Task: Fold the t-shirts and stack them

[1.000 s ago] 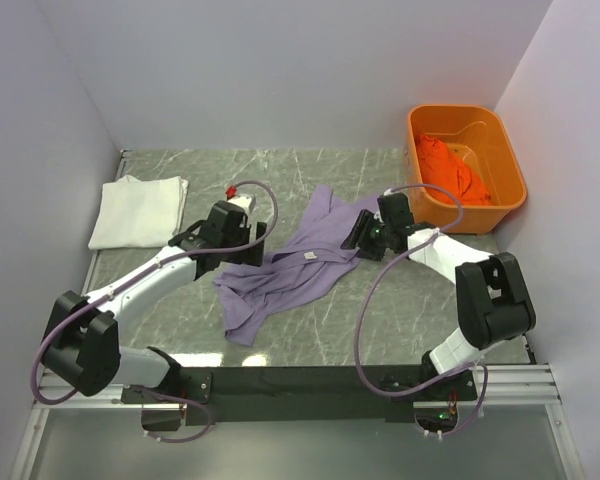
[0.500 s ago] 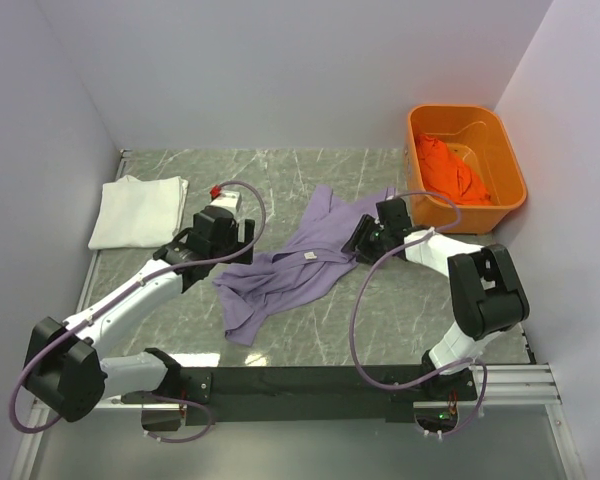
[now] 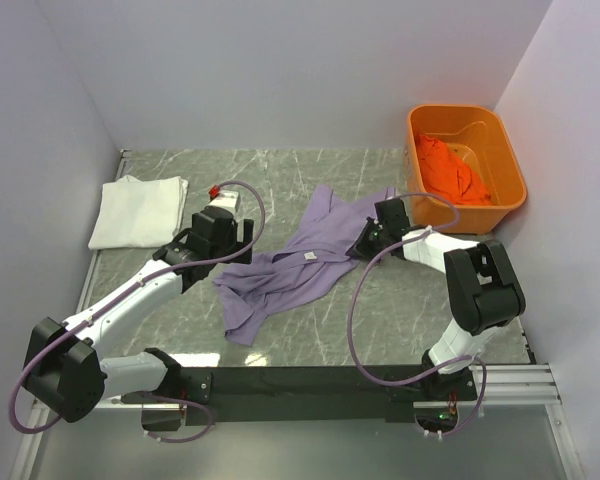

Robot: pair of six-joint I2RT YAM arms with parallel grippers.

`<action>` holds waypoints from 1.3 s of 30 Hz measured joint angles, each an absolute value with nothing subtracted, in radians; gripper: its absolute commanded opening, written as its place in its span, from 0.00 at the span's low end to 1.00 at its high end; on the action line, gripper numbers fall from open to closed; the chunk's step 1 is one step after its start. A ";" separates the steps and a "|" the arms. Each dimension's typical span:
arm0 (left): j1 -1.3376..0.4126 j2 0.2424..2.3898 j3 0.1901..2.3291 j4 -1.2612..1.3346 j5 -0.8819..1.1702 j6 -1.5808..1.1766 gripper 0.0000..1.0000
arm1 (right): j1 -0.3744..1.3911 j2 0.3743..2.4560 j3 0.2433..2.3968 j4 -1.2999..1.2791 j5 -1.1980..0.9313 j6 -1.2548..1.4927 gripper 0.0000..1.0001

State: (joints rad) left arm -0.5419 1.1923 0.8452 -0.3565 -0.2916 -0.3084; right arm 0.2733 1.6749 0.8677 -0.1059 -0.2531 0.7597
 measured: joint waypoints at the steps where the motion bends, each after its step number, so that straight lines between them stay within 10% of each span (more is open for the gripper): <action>1: -0.542 1.192 0.845 -0.356 -0.294 -0.308 0.93 | 0.273 1.675 0.875 -0.112 -0.253 0.756 0.00; 12: -0.542 1.188 0.845 -0.357 -0.316 -0.312 0.93 | 0.300 1.692 1.306 -0.207 -0.266 0.706 0.00; 17: -0.542 1.188 0.845 -0.359 -0.316 -0.327 0.93 | 0.373 1.827 1.613 -0.180 -0.289 0.639 0.62; 22: -0.542 1.184 0.836 -0.368 -0.310 -0.387 0.94 | 0.439 1.977 1.859 -0.218 -0.290 0.550 0.67; 39: -0.543 1.246 0.778 -0.554 -0.159 -0.636 0.88 | 0.420 1.623 1.211 -0.381 -0.196 0.381 0.63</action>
